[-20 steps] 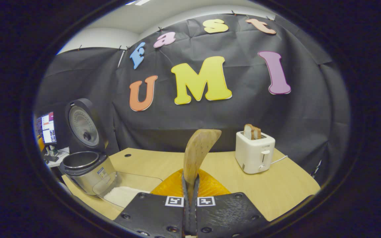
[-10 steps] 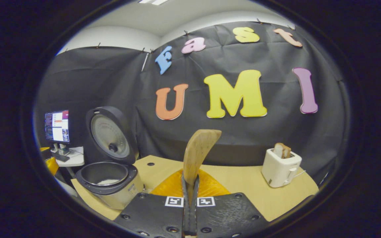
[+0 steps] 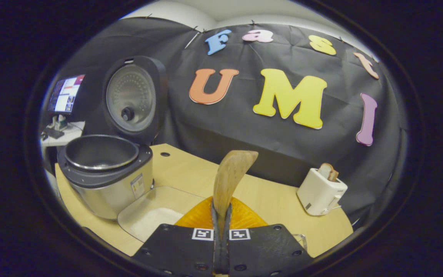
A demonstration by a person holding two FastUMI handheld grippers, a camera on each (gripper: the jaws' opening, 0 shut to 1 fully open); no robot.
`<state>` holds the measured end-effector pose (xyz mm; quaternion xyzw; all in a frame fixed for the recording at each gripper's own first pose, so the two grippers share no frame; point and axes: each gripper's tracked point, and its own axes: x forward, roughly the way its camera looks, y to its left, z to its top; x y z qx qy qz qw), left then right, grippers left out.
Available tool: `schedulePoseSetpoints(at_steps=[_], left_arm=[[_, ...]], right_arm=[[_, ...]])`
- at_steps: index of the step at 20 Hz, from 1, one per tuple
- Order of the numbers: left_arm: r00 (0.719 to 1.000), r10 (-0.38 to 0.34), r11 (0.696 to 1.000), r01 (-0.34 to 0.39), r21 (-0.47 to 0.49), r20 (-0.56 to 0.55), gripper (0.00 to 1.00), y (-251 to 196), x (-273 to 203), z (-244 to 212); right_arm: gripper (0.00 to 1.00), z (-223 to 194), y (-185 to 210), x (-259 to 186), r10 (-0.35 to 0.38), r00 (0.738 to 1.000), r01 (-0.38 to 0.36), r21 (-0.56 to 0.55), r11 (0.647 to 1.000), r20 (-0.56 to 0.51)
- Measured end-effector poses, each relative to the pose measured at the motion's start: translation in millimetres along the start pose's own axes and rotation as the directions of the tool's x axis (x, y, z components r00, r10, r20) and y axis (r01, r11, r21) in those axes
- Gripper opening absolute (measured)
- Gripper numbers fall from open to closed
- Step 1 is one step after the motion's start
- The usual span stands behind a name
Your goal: Close the left gripper, press the button to open the rice cooker; take a wooden spoon from the chopstick holder with the right hand, scoop a spoonful of rice and pour it into the rice cooker, then put the wooden spoon back into the chopstick holder.
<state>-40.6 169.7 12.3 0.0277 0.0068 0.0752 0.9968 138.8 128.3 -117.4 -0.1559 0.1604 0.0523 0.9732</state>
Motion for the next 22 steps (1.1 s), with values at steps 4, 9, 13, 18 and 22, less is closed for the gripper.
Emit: schedulePoseSetpoints(at_steps=[4,9,13,18,22], left_arm=[[1.000,0.012,0.999,-0.012,-0.033,0.003,0.99,8,0,2],[0.999,0.040,0.997,-0.040,-0.072,-0.005,1.00,21,0,0],[1.000,0.012,0.994,-0.012,-0.105,-0.003,1.00,14,-1,3],[1.000,0.016,0.996,-0.017,-0.084,-0.007,1.00,16,0,-1],[1.000,0.016,0.995,-0.017,-0.095,-0.007,1.00,17,0,1]], right_arm=[[0.00,-16,15,5,0.012,0.999,-0.010,0.030,0.999,-0.044],[0.00,-13,47,6,0.100,0.994,-0.092,0.149,0.985,-0.048],[0.00,-9,67,7,0.159,0.986,-0.141,0.254,0.957,-0.052],[0.00,-4,78,7,0.220,0.974,-0.181,0.397,0.900,-0.057],[0.00,4,79,10,0.265,0.963,-0.200,0.504,0.840,-0.058]])
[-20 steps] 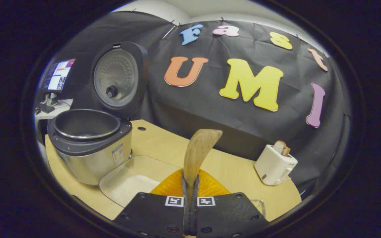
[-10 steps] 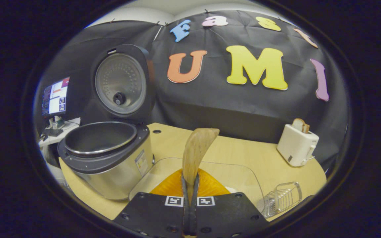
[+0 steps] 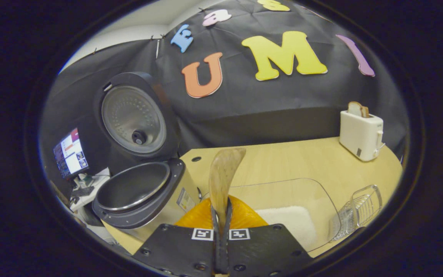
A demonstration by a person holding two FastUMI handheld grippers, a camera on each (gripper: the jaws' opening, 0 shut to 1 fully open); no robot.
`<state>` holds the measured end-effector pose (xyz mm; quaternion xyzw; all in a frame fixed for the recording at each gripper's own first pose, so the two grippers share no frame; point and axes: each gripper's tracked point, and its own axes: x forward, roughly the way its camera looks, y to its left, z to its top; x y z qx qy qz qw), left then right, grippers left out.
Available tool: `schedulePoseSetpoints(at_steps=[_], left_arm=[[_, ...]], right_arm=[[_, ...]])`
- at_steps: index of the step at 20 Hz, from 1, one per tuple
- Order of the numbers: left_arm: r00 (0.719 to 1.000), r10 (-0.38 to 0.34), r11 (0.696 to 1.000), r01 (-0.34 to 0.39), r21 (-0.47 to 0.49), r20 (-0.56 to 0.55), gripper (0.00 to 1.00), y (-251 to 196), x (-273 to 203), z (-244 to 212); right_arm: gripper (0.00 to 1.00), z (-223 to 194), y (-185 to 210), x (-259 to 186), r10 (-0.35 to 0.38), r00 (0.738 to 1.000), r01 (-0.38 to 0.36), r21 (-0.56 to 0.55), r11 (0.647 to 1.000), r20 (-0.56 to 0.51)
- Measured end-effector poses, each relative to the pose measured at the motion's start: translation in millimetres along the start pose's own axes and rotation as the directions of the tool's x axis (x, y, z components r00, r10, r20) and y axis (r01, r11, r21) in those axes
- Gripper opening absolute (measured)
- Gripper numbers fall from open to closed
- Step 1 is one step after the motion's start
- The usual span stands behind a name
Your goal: Close the left gripper, press the button to open the rice cooker; take a wooden spoon from the chopstick holder with the right hand, scoop a spoonful of rice and pour it into the rice cooker, then put the wooden spoon back into the chopstick holder.
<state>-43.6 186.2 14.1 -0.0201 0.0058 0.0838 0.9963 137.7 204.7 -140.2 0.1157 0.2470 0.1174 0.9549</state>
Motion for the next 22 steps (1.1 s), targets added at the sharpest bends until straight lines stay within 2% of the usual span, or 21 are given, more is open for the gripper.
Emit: schedulePoseSetpoints(at_steps=[3,7,11,15,20,22], left_arm=[[1.000,-0.006,1.000,0.006,-0.001,0.002,1.00,0,0,1],[1.000,0.003,1.000,-0.003,0.002,-0.006,1.00,5,0,-2],[1.000,0.005,1.000,-0.005,-0.002,-0.012,1.00,3,1,-3],[0.999,0.033,0.999,-0.033,-0.016,-0.020,1.00,8,4,-6],[0.999,0.034,0.999,-0.034,-0.003,-0.001,1.00,15,2,-3],[1.000,0.028,1.000,-0.028,0.015,0.004,1.00,15,3,-3]], right_arm=[[0.00,8,-8,4,0.036,0.999,-0.032,0.181,0.983,-0.019],[0.00,6,-23,8,0.074,0.995,-0.044,0.409,0.911,-0.059],[0.00,23,-38,2,0.094,0.996,-0.080,0.487,0.870,-0.005],[0.00,36,-58,-7,0.093,0.995,-0.101,0.527,0.844,0.042],[0.00,53,-88,-16,0.090,0.992,-0.126,0.625,0.771,0.088],[0.00,57,-94,-20,0.092,0.991,-0.132,0.645,0.753,0.096]])
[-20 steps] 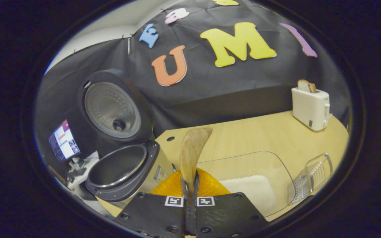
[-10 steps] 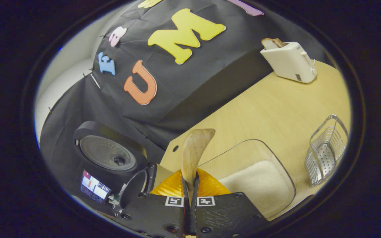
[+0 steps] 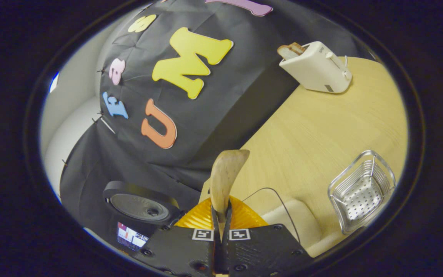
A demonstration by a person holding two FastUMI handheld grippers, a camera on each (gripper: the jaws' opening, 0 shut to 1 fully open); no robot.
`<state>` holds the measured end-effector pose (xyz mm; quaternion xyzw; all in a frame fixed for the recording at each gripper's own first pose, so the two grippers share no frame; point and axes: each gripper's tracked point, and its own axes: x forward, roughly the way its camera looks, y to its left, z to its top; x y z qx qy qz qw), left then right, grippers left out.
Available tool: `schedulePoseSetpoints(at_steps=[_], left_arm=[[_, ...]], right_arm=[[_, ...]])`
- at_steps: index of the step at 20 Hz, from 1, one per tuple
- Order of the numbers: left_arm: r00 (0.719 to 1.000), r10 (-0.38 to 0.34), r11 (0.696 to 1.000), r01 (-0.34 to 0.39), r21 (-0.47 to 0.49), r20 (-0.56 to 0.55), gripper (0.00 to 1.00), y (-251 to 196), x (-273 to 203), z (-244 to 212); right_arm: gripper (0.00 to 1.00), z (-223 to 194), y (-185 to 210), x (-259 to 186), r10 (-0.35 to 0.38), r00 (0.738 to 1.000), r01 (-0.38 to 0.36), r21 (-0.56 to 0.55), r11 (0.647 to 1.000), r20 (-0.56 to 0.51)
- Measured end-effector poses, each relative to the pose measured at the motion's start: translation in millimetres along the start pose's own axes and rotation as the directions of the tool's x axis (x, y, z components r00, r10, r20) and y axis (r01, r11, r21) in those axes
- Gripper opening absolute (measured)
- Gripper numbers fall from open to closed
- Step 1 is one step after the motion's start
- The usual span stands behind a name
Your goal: Close the left gripper, press the button to open the rice cooker; take a wooden spoon from the chopstick holder with the right hand, scoop a spoonful of rice and pour it into the rice cooker, then put the wooden spoon back into the chopstick holder.
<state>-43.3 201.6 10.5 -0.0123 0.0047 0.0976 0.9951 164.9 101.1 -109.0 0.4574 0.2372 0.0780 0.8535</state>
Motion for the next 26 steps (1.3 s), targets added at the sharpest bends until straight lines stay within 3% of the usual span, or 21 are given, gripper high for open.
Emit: schedulePoseSetpoints(at_steps=[4,9,16,17,19,26], left_arm=[[1.000,0.005,0.998,-0.004,0.057,-0.020,1.00,2,1,-8],[0.999,0.004,1.000,-0.003,0.029,-0.033,1.00,6,3,-11],[0.999,0.014,1.000,-0.013,0.024,-0.039,1.00,16,1,-13],[0.999,0.013,1.000,-0.012,0.025,-0.036,0.94,16,2,-13],[0.999,0.007,1.000,-0.006,0.022,-0.038,1.00,14,2,-15],[0.999,0.020,0.999,-0.019,0.025,-0.037,1.00,21,3,-16]], right_arm=[[0.00,8,22,-4,0.039,0.999,-0.038,0.034,0.999,-0.009],[0.00,12,81,7,0.106,0.994,-0.106,-0.022,0.994,-0.010],[0.00,-42,180,44,0.204,0.973,-0.218,-0.150,0.964,-0.105],[0.00,-52,188,52,0.202,0.972,-0.220,-0.170,0.961,-0.118],[0.00,-69,203,62,0.202,0.971,-0.227,-0.221,0.948,-0.130],[0.00,-96,229,76,0.178,0.981,-0.194,-0.469,0.862,-0.079]])
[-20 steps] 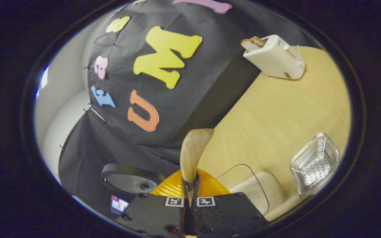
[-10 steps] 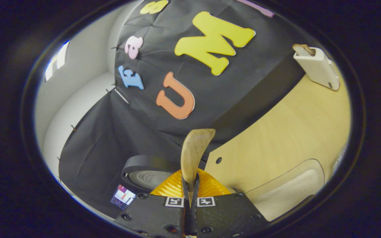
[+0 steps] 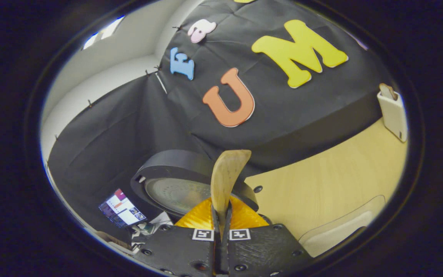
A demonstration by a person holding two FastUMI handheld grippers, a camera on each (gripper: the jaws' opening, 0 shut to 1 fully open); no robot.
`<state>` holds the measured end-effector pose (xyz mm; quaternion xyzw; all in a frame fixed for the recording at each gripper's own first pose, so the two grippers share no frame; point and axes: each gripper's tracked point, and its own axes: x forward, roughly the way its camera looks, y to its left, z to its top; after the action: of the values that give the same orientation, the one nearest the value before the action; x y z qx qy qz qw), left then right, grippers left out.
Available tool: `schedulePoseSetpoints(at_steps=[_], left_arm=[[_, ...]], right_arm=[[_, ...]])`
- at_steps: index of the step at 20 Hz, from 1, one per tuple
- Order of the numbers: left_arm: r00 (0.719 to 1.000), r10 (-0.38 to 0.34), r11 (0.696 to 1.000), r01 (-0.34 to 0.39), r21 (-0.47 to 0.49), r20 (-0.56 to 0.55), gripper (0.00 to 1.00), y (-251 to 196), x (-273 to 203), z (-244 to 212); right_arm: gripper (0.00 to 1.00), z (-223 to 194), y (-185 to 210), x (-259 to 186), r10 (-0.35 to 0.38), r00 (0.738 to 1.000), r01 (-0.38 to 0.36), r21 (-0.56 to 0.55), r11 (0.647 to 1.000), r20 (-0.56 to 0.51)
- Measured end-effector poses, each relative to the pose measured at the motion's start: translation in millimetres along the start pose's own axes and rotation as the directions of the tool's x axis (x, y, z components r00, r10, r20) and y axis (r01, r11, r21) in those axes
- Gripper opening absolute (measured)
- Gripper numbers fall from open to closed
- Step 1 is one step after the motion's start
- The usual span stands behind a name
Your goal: Close the left gripper, press the button to open the rice cooker; take a wooden spoon from the chopstick holder with the right hand, scoop a spoonful of rice and pour it into the rice cooker, then put the wooden spoon back into the chopstick holder.
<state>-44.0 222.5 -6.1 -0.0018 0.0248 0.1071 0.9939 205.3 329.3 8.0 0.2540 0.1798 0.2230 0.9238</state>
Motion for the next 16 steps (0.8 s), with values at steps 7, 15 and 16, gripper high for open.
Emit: schedulePoseSetpoints(at_steps=[7,15,16], left_arm=[[0.999,0.032,0.999,-0.032,0.010,0.008,1.00,10,-2,2],[0.999,0.049,0.999,-0.049,0.005,0.003,1.00,18,-3,-3],[0.999,0.044,0.999,-0.044,-0.009,-0.001,0.99,18,-2,-4]], right_arm=[[0.00,-1,24,9,-0.013,0.999,0.023,-0.216,0.976,0.046],[0.00,-7,37,13,-0.021,0.997,0.047,-0.402,0.915,0.067],[0.00,-6,39,12,-0.018,0.997,0.050,-0.429,0.902,0.079]])
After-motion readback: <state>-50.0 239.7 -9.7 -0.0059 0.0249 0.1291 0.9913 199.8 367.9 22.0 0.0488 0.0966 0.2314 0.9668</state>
